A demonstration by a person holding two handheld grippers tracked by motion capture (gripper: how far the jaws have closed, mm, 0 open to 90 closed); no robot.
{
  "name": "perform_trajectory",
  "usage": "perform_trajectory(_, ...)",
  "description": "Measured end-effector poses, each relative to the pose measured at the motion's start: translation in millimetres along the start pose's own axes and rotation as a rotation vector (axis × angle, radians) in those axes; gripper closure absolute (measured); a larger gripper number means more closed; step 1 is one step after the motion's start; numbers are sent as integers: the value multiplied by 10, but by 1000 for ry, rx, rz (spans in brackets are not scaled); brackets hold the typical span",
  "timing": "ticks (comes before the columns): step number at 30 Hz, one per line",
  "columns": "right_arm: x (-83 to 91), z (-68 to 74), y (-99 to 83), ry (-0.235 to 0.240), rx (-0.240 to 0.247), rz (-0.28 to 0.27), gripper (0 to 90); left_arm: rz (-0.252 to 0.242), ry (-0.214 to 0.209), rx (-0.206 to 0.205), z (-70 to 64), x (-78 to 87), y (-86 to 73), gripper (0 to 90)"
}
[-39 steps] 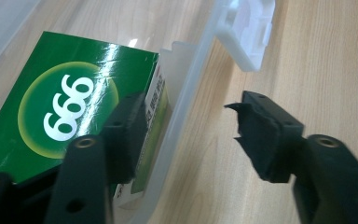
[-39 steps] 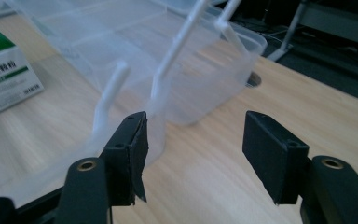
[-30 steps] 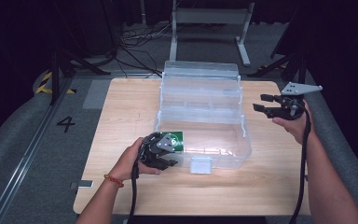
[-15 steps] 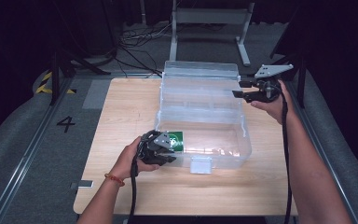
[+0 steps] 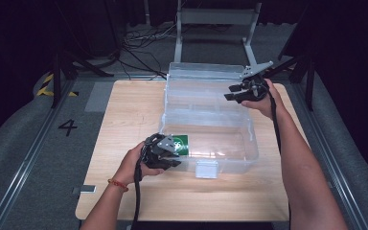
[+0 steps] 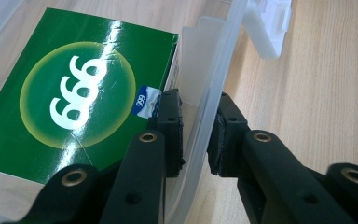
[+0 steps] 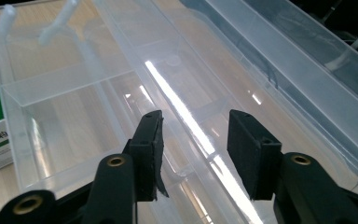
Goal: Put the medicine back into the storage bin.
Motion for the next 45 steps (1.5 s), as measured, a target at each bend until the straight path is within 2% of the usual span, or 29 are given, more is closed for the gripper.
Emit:
perform_trajectory(2,-22,-23,-5,0,-7,9,582,-2,0,-1,0,-1,0,769)
perform_trajectory(7,-68,-40,-20,35,8,44,609,-8,-2,4,-4,-1,-2,769)
perform_trajectory(9,-94,-39,-23,61,11,56,639,-10,-2,5,-2,0,-2,769)
perform_trajectory(16,-122,-19,-3,109,42,74,754,-12,-4,11,1,3,-3,769)
perform_trajectory(18,-118,-20,2,118,55,86,772,-15,-3,15,1,2,-3,768)
perform_trajectory(22,-122,-7,19,131,115,114,807,-15,-4,21,1,5,-4,766)
perform_trajectory(27,-132,11,48,133,175,158,829,-24,-3,29,-2,2,-2,764)
perform_trajectory(34,-104,7,97,116,240,290,829,-27,-1,32,0,2,-1,762)
perform_trajectory(45,-134,49,124,115,297,316,849,-35,0,50,-2,1,0,760)
Point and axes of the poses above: each handheld gripper's, and its own axes: x roughly backward along the jaws, y roughly out of its top, z roughly to its left, the point moved 6 cm from there along -x, roughly forward along the jaws, and after that the axes turned 9 degrees about -z, right-handed, at the moved point
